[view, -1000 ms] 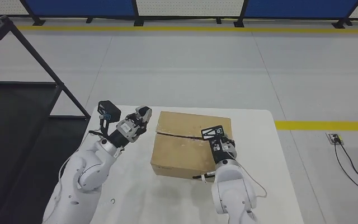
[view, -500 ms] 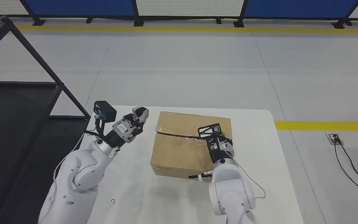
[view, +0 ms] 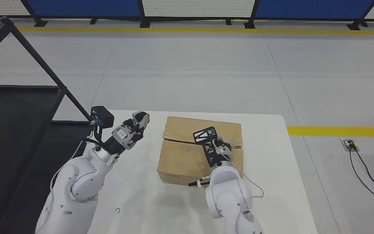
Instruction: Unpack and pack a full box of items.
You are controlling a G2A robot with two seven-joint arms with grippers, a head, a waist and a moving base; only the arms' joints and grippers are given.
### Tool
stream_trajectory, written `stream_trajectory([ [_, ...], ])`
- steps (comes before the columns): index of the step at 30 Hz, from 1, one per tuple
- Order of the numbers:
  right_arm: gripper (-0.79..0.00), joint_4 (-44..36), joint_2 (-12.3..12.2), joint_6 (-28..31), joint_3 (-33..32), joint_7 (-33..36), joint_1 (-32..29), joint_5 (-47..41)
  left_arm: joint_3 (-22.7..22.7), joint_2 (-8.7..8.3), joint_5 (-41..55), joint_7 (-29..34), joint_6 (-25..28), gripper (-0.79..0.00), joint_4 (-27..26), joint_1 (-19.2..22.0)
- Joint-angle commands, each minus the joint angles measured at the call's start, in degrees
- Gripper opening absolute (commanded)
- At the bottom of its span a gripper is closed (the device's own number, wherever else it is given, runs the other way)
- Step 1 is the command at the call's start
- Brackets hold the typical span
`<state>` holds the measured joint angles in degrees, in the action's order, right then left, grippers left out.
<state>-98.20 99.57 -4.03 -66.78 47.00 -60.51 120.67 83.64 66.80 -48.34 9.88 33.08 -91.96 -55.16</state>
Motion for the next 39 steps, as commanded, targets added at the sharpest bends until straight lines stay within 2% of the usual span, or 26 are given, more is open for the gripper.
stream_trajectory([
  [1,-0.785,0.3,0.1,0.4,0.4,0.1,0.3,-0.3,0.3,-0.09,0.1,-0.1,0.1,-0.785,-0.2,-0.3],
  [20,-0.785,5.7,1.5,0.9,6.6,1.4,3.7,0.1,2.6,-0.91,1.7,-0.9,1.1,-0.785,-1.5,-2.9],
  [29,-0.785,6.3,2.1,-1.6,8.6,-0.1,4.1,1.7,3.7,-1.35,2.5,-0.6,1.9,-0.785,-1.9,-4.0],
  [39,-0.785,-0.2,1.8,-5.9,3.2,3.6,-0.5,4.9,4.0,-1.72,3.3,-0.1,2.7,-0.785,-2.1,-4.0],
])
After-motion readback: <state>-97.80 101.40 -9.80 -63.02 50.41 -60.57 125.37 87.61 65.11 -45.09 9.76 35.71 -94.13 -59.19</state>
